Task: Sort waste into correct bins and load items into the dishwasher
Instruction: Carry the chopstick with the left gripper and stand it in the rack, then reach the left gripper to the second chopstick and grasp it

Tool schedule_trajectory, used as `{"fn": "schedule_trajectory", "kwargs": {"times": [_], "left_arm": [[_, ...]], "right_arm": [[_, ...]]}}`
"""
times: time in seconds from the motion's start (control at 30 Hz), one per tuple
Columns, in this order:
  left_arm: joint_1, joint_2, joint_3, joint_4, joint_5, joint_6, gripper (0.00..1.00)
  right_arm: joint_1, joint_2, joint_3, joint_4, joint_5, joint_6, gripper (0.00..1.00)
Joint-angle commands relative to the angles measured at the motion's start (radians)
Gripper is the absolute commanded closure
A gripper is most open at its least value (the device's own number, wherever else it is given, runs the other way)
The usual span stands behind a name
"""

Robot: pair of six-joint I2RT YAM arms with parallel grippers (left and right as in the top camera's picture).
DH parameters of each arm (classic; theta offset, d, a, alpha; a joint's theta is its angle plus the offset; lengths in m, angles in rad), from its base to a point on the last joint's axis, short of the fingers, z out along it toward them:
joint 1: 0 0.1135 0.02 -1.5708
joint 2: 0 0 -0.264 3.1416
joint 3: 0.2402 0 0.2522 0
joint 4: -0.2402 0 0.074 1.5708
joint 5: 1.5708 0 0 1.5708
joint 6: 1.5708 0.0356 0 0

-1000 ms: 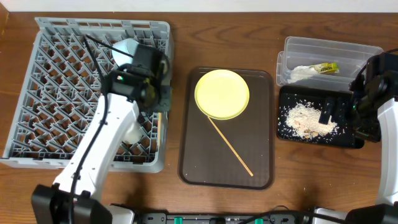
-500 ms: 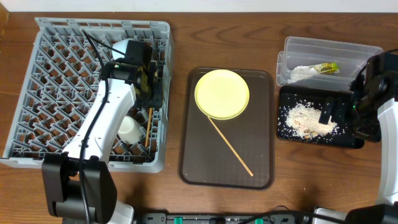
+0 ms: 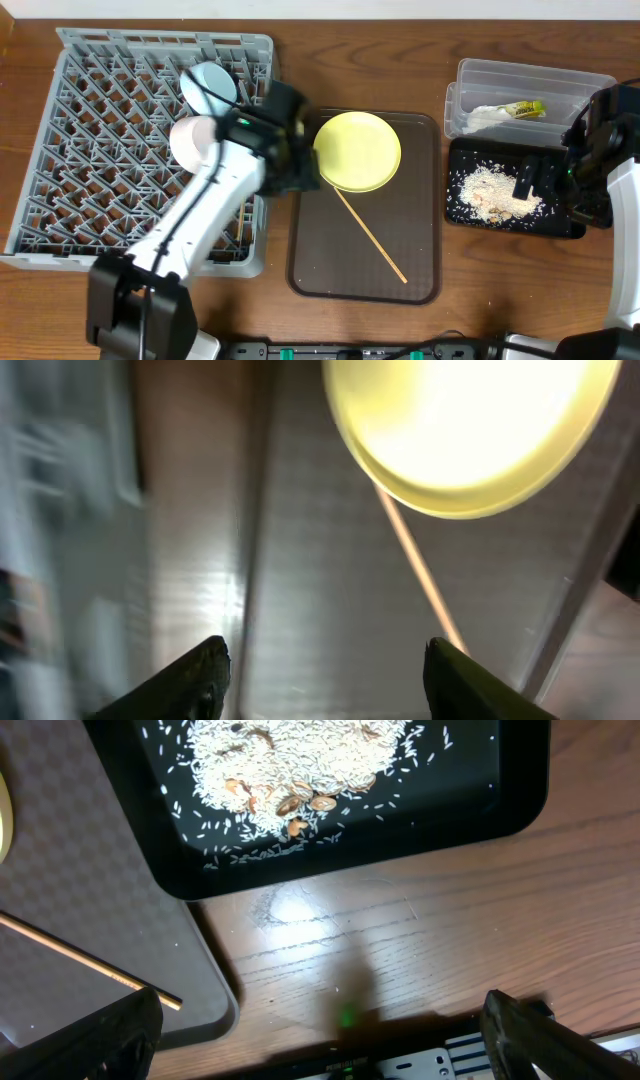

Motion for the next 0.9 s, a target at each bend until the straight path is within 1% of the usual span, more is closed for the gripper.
{"fn": "schedule_trajectory", "kwargs": {"times": [0.0, 0.17, 0.3, 0.5, 0.77, 0.8, 0.87], "left_arm": [[-0.091, 0.028, -0.010, 0.011, -0.083, -0.208, 0.34], [-0.220, 0.103, -0.010, 0.081, -0.103, -0.270, 0.32], [-0.288, 0.180, -0.010, 0.109, -0.103, -0.343, 0.32], [-0.351, 0.272, -0.010, 0.163, -0.093, -0.348, 0.32], [-0.384, 0.367, -0.010, 0.169, -0.092, -0.347, 0.32], [-0.384, 0.374, -0.010, 0.168, -0.092, -0.347, 0.32], [-0.384, 0.383, -0.010, 0.168, -0.092, -0.347, 0.39]], "right_arm": [[-0.005, -0.016, 0.015, -0.001, 0.006, 0.010, 0.01], [-0.005, -0.016, 0.015, -0.001, 0.006, 0.010, 0.01], [-0.005, -0.016, 0.016, -0.002, 0.006, 0.010, 0.01], [-0.005, -0.016, 0.015, -0.002, 0.006, 0.010, 0.01], [-0.005, -0.016, 0.016, -0.002, 0.006, 0.010, 0.01], [-0.005, -0.016, 0.015, -0.002, 0.006, 0.010, 0.01], [-0.005, -0.016, 0.016, -0.002, 0.006, 0.010, 0.01]]}}
